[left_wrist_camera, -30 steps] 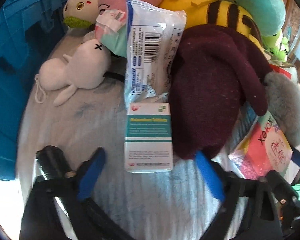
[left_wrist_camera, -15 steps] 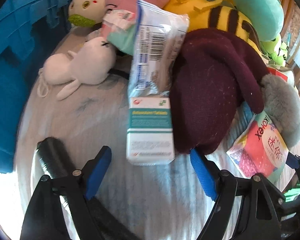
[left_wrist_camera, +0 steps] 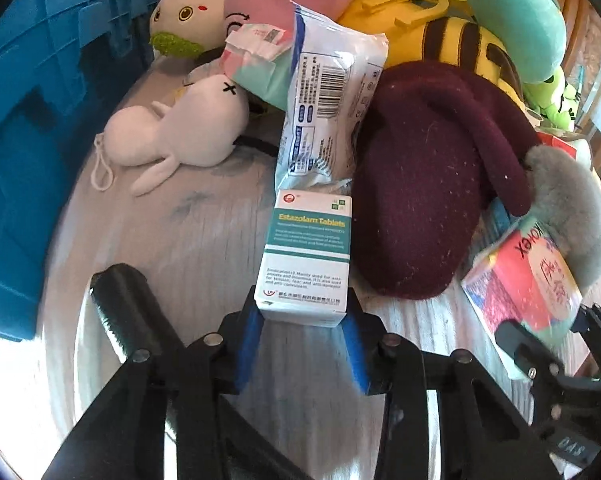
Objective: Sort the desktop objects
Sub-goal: 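Grasp the Estazolam tablets box with the left gripper while the right grasps the Kotex pack, then carry the Estazolam box and Kotex pack over the blue crate with both grippers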
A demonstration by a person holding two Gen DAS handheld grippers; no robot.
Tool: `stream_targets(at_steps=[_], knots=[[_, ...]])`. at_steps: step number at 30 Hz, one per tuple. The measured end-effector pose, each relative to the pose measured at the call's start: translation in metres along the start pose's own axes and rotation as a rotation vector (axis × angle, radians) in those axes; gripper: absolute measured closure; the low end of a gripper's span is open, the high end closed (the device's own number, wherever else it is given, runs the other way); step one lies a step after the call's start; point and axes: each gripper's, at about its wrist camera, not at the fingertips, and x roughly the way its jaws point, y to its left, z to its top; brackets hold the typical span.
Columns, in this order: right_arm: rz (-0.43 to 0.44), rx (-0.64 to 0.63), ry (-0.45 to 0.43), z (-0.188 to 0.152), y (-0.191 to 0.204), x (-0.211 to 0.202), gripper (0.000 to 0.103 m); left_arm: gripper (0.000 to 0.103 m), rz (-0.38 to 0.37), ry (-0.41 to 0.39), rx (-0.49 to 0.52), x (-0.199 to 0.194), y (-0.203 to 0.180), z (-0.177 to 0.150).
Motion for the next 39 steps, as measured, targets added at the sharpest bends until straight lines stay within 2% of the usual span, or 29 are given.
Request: stream_targets(at_steps=[8,11,13,18,23,33,39], knots=[[0.051,-0.039,-0.054,0.028,0.020,-0.030,0.031,0.066,-0.021,-0.081,-0.009,-0.052,0.004,0.007],[0.062,-0.048,-0.091,0.043,0.026,-0.046,0.031,0.066,-0.018,-0.119,-0.022,-0.075,-0.003,0.018],[0.073,-0.062,-0.120,0.056,0.030,-0.059,0.031,0.066,-0.014,-0.142,-0.029,-0.075,0.008,0.040],[0.100,-0.097,-0.188,0.086,0.040,-0.088,0.031,0.066,0.002,-0.194,-0.039,-0.122,0.018,0.058],[0.132,-0.140,-0.247,0.111,0.052,-0.115,0.031,0.066,0.013,-0.238,-0.066,-0.154,0.021,0.064],[0.223,-0.255,-0.378,0.154,0.090,-0.167,0.031,0.066,0.089,-0.424,-0.132,-0.237,0.046,0.083],[0.291,-0.323,-0.443,0.175,0.135,-0.195,0.031,0.066,0.126,-0.503,-0.165,-0.284,0.079,0.087]])
